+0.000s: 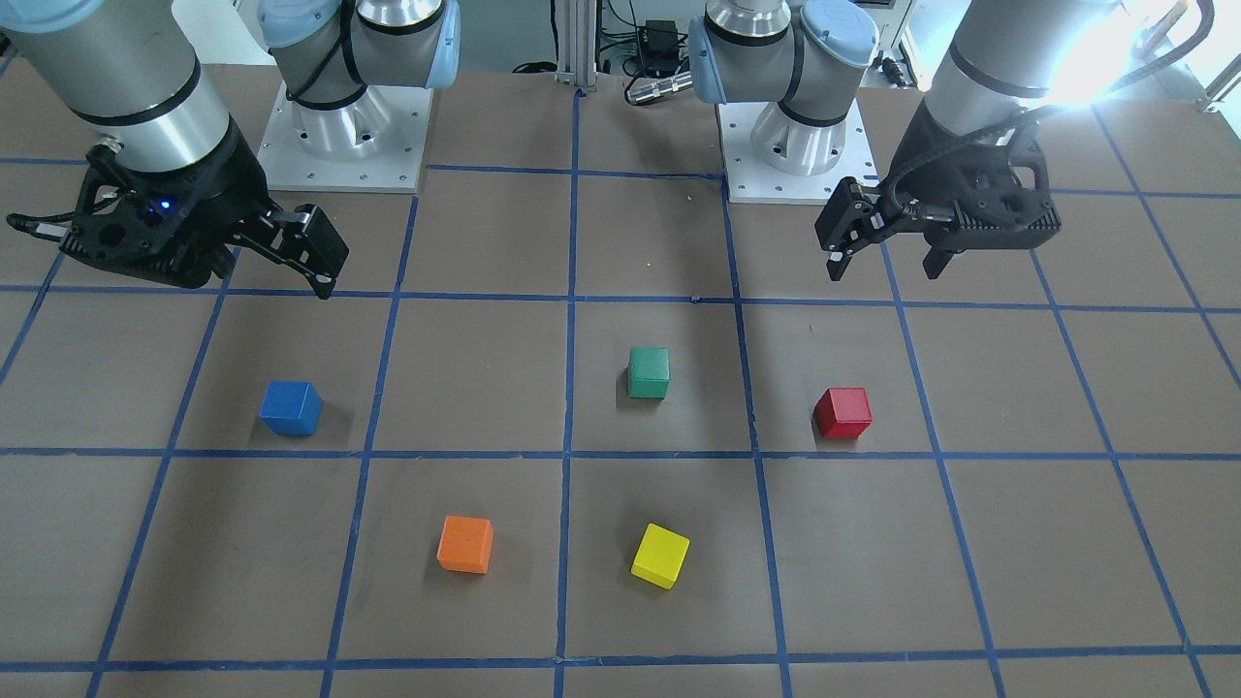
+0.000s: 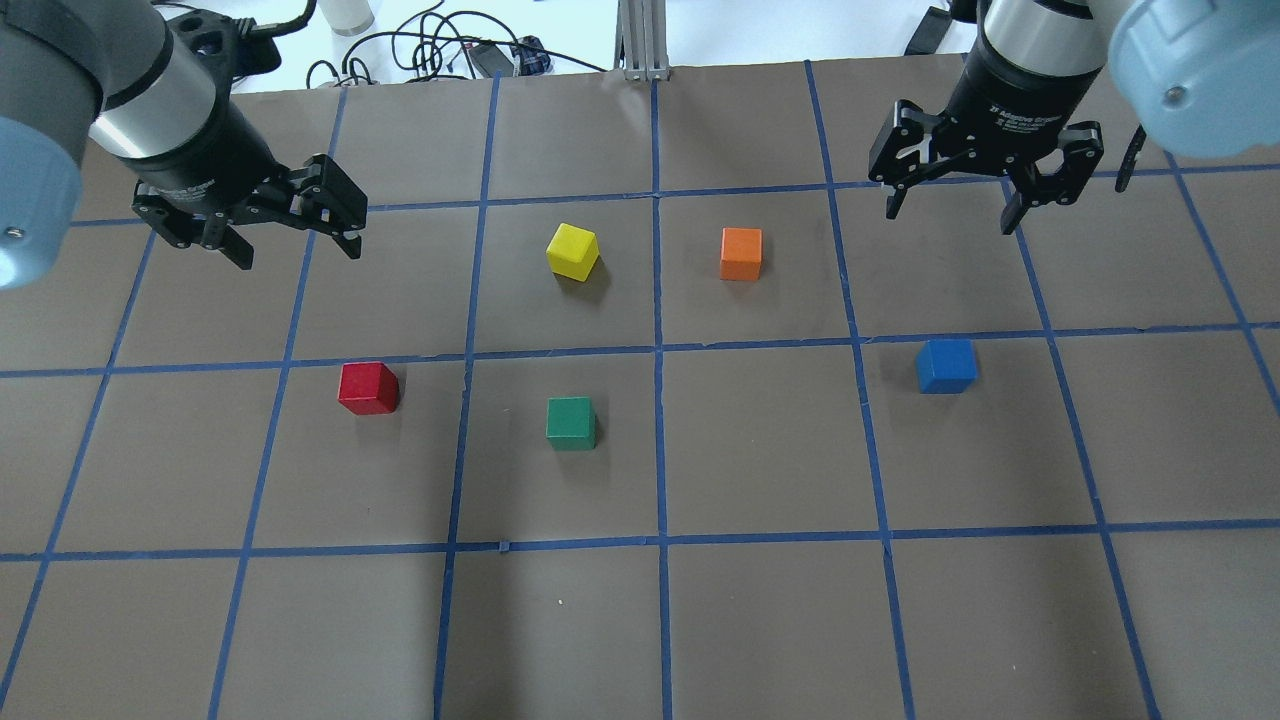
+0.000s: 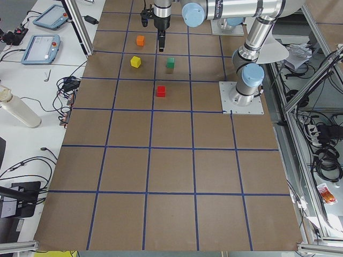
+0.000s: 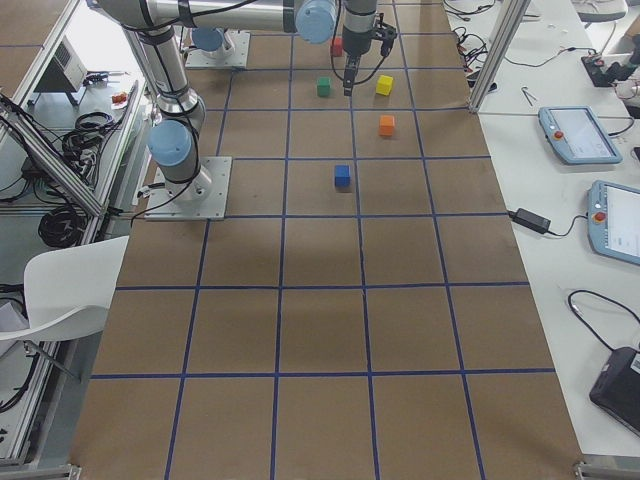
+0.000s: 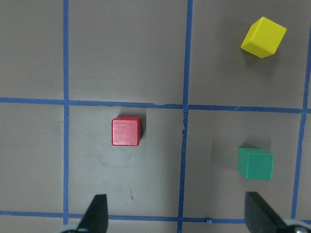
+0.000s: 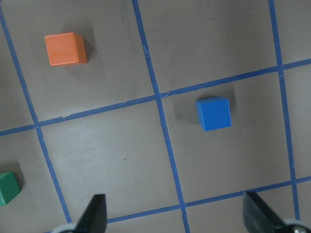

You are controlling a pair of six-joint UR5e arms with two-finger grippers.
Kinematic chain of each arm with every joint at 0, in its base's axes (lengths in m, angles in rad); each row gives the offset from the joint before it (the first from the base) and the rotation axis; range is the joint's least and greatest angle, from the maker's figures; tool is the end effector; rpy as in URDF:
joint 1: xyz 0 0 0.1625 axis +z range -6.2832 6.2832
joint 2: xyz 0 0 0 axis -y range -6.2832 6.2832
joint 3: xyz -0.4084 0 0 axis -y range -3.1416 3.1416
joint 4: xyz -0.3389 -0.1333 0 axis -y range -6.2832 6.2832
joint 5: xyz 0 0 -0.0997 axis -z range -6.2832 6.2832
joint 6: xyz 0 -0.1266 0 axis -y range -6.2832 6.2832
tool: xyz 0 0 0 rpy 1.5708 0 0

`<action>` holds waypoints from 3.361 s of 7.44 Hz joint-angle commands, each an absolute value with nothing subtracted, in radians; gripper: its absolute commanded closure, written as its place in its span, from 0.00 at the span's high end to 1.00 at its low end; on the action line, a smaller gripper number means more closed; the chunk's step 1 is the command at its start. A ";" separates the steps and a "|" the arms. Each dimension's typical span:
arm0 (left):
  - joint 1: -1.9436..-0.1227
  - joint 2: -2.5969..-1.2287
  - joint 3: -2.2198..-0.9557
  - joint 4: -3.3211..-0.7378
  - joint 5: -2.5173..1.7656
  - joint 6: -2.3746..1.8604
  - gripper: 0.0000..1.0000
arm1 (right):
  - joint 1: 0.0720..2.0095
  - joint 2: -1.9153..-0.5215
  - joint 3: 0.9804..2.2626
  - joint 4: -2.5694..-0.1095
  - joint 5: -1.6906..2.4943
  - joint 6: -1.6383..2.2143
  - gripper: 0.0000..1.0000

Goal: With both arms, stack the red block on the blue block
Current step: 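Move the left gripper over the red cube, then lower the left gripper and close it on the red cube, then lift the red cube and carry it toward the table centre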

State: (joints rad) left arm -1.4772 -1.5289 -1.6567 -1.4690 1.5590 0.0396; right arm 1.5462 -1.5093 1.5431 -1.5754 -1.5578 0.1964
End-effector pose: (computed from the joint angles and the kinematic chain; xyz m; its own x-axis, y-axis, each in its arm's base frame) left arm -0.0942 -0.4390 0.4350 -0.9985 -0.0534 0.0095 -0.0538 0.9969 -0.0582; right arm 0.1236 -0.4629 0.4292 -0.9756 0.2195 -0.0070 0.2192 0.9752 0.0312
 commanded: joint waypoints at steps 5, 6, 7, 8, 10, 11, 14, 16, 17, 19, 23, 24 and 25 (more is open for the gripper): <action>-1.372 -1.616 -1.764 -1.340 1.562 0.176 1.00 | 1.546 -1.509 1.543 -1.577 -1.565 0.195 1.00; -1.367 -1.664 -1.837 -1.286 1.562 0.175 1.00 | 1.546 -1.509 1.543 -1.577 -1.562 0.201 1.00; -1.368 -1.707 -1.906 -1.134 1.562 0.157 1.00 | 1.546 -1.509 1.548 -1.578 -1.566 0.195 1.00; -1.368 -1.747 -1.951 -1.083 1.568 0.161 1.00 | 1.546 -1.509 1.549 -1.578 -1.566 0.199 1.00; -1.368 -1.830 -1.968 -1.010 1.574 0.163 1.00 | 1.546 -1.509 1.551 -1.582 -1.565 0.198 1.00; -1.368 -1.856 -1.980 -1.009 1.577 0.153 0.97 | 1.546 -1.508 1.549 -1.583 -1.566 0.195 1.00; -1.370 -1.878 -1.993 -0.997 1.614 0.141 0.65 | 1.546 -1.509 1.551 -1.585 -1.565 0.199 1.00; -1.371 -1.878 -1.982 -0.997 1.663 0.138 0.16 | 1.546 -1.509 1.551 -1.583 -1.566 0.190 1.00; -1.371 -1.867 -1.970 -0.997 1.663 0.140 0.04 | 1.546 -1.509 1.551 -1.583 -1.566 0.192 1.00; -1.408 -1.836 -1.802 -1.137 1.642 0.129 0.00 | 1.546 -1.509 1.551 -1.582 -1.565 0.195 1.00; -1.725 -1.891 -1.528 -1.293 1.516 -0.135 0.00 | 1.554 -1.529 1.620 -1.592 -1.558 0.199 1.00; -1.841 -1.932 -1.513 -1.276 1.499 -0.260 0.00 | 1.554 -1.529 1.620 -1.607 -1.560 0.202 1.00; -1.912 -1.971 -1.494 -1.264 1.438 -0.347 0.00 | 1.554 -1.529 1.620 -1.617 -1.565 0.202 1.00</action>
State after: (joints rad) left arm -1.8023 -1.9238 -1.5197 -1.2774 1.4982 -0.2215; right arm 1.5532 -1.5276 1.6163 -1.6040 -1.5604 0.2018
